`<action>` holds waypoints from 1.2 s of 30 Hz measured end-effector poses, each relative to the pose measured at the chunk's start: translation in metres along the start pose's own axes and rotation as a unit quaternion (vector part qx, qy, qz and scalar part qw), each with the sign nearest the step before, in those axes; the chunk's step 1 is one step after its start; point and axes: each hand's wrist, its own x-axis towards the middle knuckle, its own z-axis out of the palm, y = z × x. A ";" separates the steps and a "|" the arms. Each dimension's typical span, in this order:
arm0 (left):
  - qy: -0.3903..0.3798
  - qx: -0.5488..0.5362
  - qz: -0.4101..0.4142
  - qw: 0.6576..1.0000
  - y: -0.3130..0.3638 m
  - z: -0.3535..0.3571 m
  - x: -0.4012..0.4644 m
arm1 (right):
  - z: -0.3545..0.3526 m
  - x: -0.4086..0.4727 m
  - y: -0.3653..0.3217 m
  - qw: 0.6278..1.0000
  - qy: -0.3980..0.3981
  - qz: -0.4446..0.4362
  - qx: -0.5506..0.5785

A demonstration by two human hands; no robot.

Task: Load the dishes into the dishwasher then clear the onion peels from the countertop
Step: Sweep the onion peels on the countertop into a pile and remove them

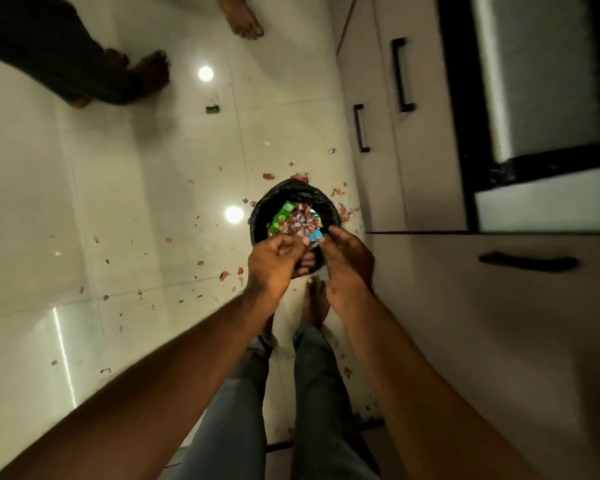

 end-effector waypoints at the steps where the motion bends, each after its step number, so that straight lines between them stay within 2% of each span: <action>1: -0.010 0.011 0.013 1.000 0.011 0.000 -0.015 | -0.005 -0.016 -0.011 1.000 0.002 0.018 0.023; 4: -0.046 0.078 0.059 0.994 0.038 0.010 -0.065 | -0.033 -0.071 -0.037 0.991 -0.009 0.035 0.130; 9: -0.170 0.184 0.116 0.961 0.061 0.052 -0.144 | -0.104 -0.148 -0.071 0.963 0.039 -0.012 0.266; 12: -0.251 0.246 0.169 0.921 0.064 0.090 -0.203 | -0.164 -0.194 -0.078 0.938 0.108 -0.060 0.325; 15: -0.317 0.294 0.232 0.871 0.052 0.133 -0.260 | -0.224 -0.240 -0.075 0.916 0.143 -0.115 0.356; 19: -0.433 0.360 0.289 0.774 0.020 0.184 -0.331 | -0.308 -0.309 -0.055 0.877 0.217 -0.190 0.385; 21: -0.499 0.394 0.311 0.707 -0.001 0.211 -0.368 | -0.349 -0.342 -0.033 0.836 0.269 -0.219 0.426; 23: -0.559 0.420 0.360 0.618 -0.018 0.236 -0.407 | -0.388 -0.369 -0.010 0.795 0.325 -0.231 0.457; 27: -0.614 0.443 0.445 0.478 -0.061 0.278 -0.459 | -0.454 -0.403 0.037 0.718 0.442 -0.228 0.487; 29: -0.608 0.445 0.503 0.423 -0.081 0.298 -0.466 | -0.478 -0.411 0.058 0.725 0.492 -0.221 0.429; 30: -0.601 0.442 0.530 0.403 -0.090 0.311 -0.470 | -0.490 -0.413 0.069 0.742 0.521 -0.217 0.361; 32: -0.591 0.434 0.562 0.383 -0.103 0.338 -0.472 | -0.507 -0.413 0.088 0.785 0.558 -0.210 0.168; 34: -0.567 0.438 0.589 0.372 -0.107 0.365 -0.474 | -0.516 -0.406 0.103 0.822 0.526 -0.214 -0.048; 36: -0.510 0.460 0.633 0.357 -0.109 0.387 -0.484 | -0.525 -0.393 0.119 0.811 0.480 -0.196 -0.271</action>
